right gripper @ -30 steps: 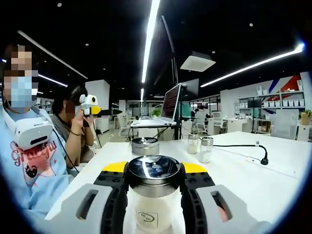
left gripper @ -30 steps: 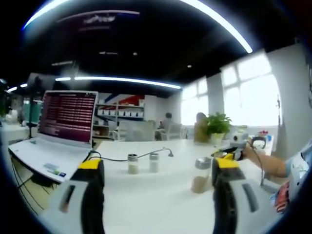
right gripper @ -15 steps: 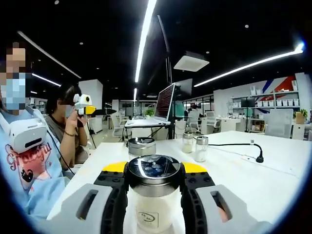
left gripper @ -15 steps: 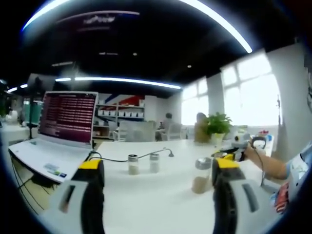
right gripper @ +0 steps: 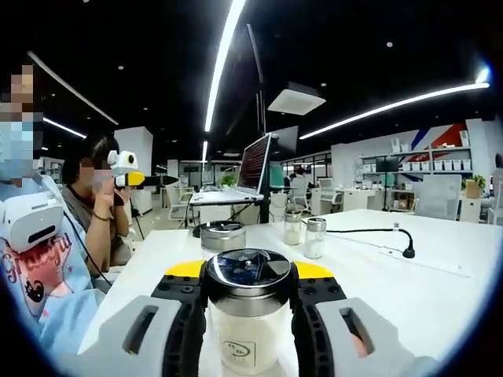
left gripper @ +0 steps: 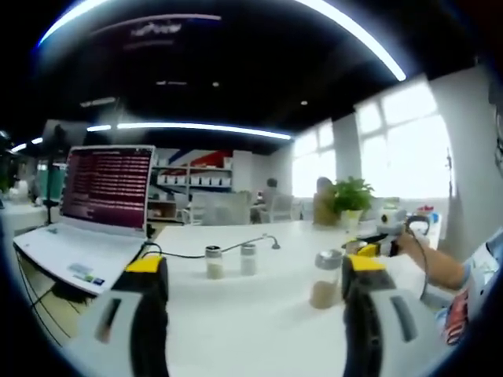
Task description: Rotate the seasoning bottle until the label or dispensing opening points toward the visible target arrow and the bottle remains upright within the marked orientation range
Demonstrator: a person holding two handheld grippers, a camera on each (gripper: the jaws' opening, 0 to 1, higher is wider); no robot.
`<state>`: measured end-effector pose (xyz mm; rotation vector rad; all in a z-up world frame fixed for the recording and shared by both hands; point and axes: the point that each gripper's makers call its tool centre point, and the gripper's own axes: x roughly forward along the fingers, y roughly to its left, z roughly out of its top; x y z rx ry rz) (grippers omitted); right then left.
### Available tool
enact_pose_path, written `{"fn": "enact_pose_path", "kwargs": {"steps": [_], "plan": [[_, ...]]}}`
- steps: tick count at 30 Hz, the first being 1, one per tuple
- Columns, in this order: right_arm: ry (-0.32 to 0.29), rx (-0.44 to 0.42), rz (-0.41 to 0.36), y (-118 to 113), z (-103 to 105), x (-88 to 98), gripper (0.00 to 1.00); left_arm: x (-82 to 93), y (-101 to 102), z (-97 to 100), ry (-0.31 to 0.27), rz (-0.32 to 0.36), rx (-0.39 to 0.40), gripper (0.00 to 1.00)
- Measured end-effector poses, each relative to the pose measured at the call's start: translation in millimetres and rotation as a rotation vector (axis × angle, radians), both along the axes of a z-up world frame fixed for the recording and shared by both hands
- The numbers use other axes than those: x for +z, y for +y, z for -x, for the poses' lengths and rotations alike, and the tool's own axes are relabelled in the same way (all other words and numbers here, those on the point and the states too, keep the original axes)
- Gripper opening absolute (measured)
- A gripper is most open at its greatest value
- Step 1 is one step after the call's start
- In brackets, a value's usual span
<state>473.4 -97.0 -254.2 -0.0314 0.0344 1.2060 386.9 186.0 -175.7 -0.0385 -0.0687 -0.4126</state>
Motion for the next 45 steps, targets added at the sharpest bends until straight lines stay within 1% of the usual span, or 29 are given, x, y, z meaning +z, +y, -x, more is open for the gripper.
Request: {"fn": "enact_pose_path", "kwargs": {"steps": [11, 18, 21, 33, 36, 39, 45], "plan": [[-0.001, -0.076, -0.009, -0.4, 0.2, 0.2, 0.4, 0.0, -1.7, 0.0, 0.002, -0.005, -0.001, 0.97], [-0.002, -0.156, -0.004, 0.3, -1.6, 0.2, 0.4, 0.9, 1.9, 0.4, -0.001, 0.001, 0.008, 0.96], [-0.001, -0.183, -0.002, -0.4, -2.4, 0.0, 0.4, 0.8, 4.2, 0.2, 0.001, 0.004, 0.018, 0.96], [0.003, -0.276, 0.001, -2.7, -6.3, -0.7, 0.4, -1.2, 3.5, -2.3, 0.009, 0.008, 0.015, 0.96], [0.0, -0.325, -0.008, -4.1, -7.5, -0.6, 0.4, -1.3, 3.6, -2.2, 0.009, 0.009, 0.016, 0.96], [-0.005, -0.355, -0.01, -4.1, -8.3, -0.5, 0.4, -0.6, 3.5, -2.3, 0.006, 0.01, 0.014, 0.95], [-0.009, -0.39, -0.012, -4.4, -8.4, -0.8, 0.4, -1.6, 5.1, -3.5, 0.01, 0.012, 0.019, 0.95]]}}
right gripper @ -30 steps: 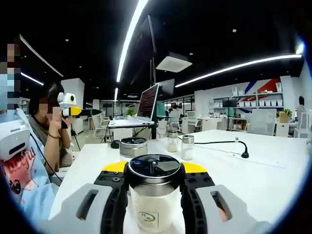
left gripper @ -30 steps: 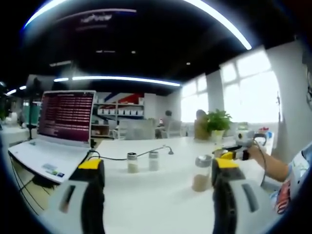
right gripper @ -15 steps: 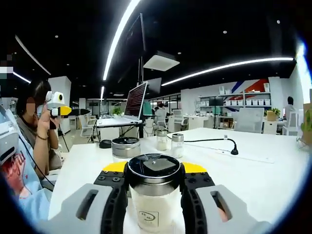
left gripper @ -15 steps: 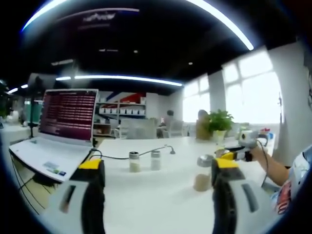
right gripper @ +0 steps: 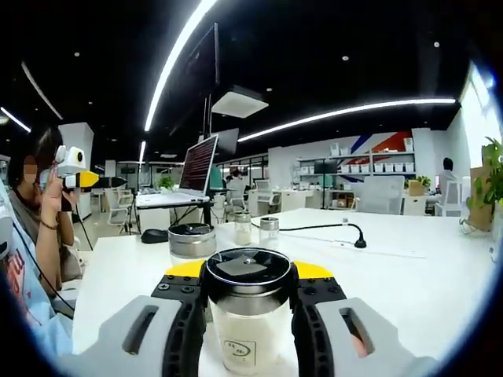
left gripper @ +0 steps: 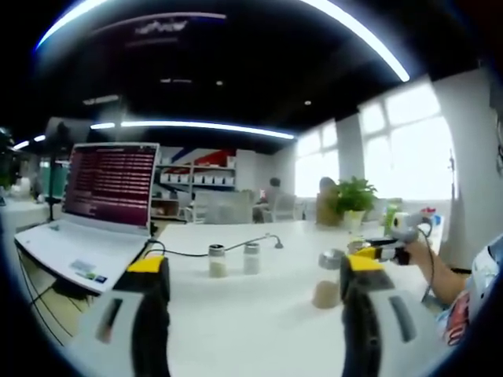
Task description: Rotate the seasoning bottle until the label or dispensing opening points toward the visible target arrow and the bottle remains upright within the marked orientation range
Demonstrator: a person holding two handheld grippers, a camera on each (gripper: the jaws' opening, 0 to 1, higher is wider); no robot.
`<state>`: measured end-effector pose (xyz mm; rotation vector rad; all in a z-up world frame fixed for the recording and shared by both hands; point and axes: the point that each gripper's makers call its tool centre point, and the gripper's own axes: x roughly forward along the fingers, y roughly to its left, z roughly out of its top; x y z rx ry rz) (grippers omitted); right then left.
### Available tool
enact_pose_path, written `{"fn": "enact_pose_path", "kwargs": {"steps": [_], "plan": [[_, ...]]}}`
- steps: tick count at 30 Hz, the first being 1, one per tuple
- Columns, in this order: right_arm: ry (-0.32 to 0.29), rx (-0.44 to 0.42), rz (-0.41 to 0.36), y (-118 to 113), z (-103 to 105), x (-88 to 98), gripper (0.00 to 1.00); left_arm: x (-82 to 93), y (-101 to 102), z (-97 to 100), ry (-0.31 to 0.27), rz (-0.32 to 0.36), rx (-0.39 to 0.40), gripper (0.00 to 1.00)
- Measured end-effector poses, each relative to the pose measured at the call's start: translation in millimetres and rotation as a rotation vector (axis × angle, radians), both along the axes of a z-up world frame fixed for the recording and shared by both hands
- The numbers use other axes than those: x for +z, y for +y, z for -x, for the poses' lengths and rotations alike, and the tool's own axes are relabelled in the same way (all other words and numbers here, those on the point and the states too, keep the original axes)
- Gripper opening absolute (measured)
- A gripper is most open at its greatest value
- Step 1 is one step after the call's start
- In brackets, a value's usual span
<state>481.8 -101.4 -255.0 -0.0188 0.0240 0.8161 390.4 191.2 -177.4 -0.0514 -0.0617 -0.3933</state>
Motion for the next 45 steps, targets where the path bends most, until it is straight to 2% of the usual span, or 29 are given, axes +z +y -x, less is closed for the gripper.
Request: {"fn": "enact_pose_path", "kwargs": {"steps": [14, 36, 45], "plan": [[-0.015, -0.106, -0.027, -2.7, -3.3, 0.6, 0.4, -2.7, -3.3, -0.9, 0.01, -0.002, -0.017, 0.95], [-0.027, -0.19, -0.034, -2.1, -4.0, -0.2, 0.4, -2.6, -1.3, -2.6, 0.01, 0.0, -0.018, 0.95], [-0.03, -0.258, -0.032, -1.2, -4.3, -0.6, 0.4, -1.4, -1.6, -2.4, 0.006, 0.008, -0.023, 0.95]]}}
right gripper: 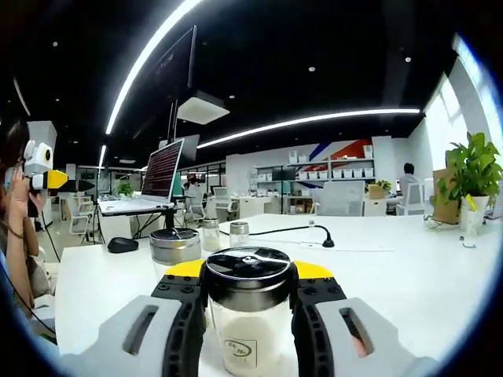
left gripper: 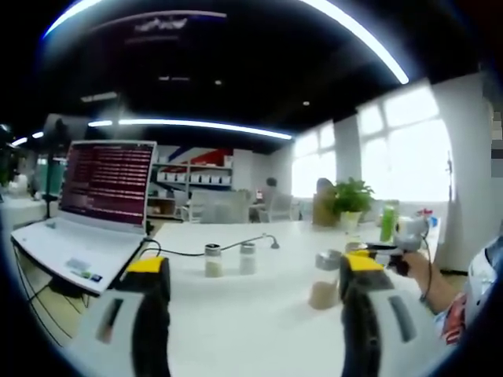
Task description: Rotate the seasoning bottle until the label or dispensing opening points toward the visible target arrow and the bottle remains upright within the marked orientation range
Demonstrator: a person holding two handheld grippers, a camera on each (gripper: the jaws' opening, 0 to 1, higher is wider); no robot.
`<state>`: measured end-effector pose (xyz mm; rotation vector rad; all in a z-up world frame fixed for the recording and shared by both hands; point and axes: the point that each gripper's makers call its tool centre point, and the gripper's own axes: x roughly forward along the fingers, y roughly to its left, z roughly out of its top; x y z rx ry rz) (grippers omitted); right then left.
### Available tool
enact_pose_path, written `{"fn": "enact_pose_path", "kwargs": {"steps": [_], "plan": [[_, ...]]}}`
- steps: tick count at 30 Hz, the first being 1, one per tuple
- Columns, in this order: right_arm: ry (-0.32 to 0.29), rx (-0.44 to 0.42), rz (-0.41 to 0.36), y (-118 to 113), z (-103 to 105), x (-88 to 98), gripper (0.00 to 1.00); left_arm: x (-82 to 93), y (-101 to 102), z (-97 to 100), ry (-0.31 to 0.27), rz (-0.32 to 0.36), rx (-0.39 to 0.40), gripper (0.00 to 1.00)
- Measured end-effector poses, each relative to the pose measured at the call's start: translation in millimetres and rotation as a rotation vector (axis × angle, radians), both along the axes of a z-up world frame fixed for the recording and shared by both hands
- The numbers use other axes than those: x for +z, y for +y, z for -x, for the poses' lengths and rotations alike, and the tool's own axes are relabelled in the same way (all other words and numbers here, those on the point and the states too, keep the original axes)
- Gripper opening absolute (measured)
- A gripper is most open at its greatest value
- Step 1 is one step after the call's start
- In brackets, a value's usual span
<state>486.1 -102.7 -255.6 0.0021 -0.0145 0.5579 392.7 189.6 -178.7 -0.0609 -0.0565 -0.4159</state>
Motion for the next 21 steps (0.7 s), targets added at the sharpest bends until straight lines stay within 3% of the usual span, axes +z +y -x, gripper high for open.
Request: {"fn": "enact_pose_path", "kwargs": {"steps": [21], "plan": [[-0.021, -0.081, 0.003, 0.1, -0.7, -0.6, 0.41, -1.2, -2.8, -0.6, 0.003, -0.007, -0.008, 0.94]]}}
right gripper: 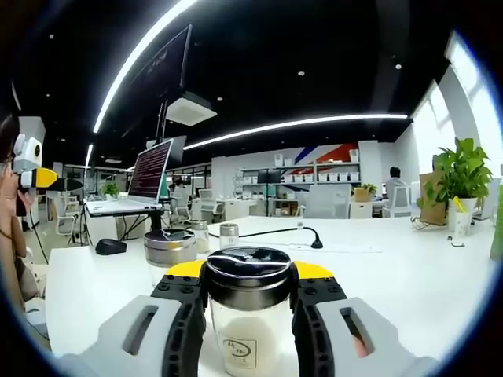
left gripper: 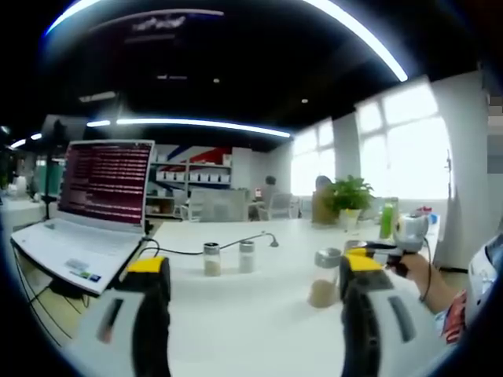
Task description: Rotate the seasoning bottle until the label or dispensing opening points toward the visible target arrow and the bottle remains upright within the marked orientation range
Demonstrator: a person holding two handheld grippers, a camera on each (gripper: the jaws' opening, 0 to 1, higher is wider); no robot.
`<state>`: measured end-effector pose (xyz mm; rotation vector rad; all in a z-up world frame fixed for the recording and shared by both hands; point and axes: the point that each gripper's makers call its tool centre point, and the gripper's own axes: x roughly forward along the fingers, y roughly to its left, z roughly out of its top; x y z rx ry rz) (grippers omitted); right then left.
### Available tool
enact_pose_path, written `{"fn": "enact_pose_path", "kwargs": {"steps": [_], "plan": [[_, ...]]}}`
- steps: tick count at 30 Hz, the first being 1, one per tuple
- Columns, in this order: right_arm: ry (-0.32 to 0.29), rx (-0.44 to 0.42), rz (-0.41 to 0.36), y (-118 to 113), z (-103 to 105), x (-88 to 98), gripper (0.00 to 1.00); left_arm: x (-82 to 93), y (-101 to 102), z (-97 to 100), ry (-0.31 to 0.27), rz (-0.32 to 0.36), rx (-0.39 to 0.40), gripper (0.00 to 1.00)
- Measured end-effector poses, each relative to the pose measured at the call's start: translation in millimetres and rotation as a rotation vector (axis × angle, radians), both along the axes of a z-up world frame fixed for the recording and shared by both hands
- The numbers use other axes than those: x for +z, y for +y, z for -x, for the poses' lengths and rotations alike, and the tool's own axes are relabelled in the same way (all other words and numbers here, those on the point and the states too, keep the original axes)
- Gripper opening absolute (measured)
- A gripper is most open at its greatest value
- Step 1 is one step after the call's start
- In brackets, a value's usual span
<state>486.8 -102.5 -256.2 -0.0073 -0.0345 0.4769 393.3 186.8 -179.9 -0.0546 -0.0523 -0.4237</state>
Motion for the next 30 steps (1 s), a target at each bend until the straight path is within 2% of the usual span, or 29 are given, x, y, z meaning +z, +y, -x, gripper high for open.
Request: {"fn": "enact_pose_path", "kwargs": {"steps": [2, 3, 6, 10, 16, 18, 24, 30], "plan": [[-0.001, 0.022, -0.021, 1.6, -1.9, -0.3, 0.41, -0.1, -0.3, 0.1, 0.0, -0.003, 0.0, 0.94], [0.033, 0.016, -0.064, 1.2, -1.8, -3.1, 0.41, -0.6, -0.4, 0.1, 0.002, -0.004, 0.0, 0.94], [0.022, 0.01, -0.018, 1.8, -1.2, -3.4, 0.41, -0.9, 0.4, -0.1, 0.004, -0.003, 0.003, 0.94], [0.024, -0.009, -0.028, -2.4, 1.7, -0.5, 0.62, -0.2, 2.6, 0.0, 0.002, -0.001, 0.007, 0.94], [-0.034, -0.007, -0.01, -13.4, 4.1, 15.6, 0.66, -0.2, 3.1, 0.7, 0.002, -0.001, 0.007, 0.94], [-0.013, -0.006, 0.049, -16.8, 2.5, 11.2, 0.7, 0.4, 3.8, 0.9, 0.001, 0.001, 0.007, 0.94], [0.0, 0.089, -0.029, -15.0, 6.6, 22.3, 0.7, 1.3, 4.3, 1.1, -0.002, 0.0, 0.01, 0.94], [0.023, 0.136, -0.012, -21.5, 3.2, 27.2, 0.71, 0.1, 4.3, 0.0, 0.001, -0.002, 0.009, 0.94]]}}
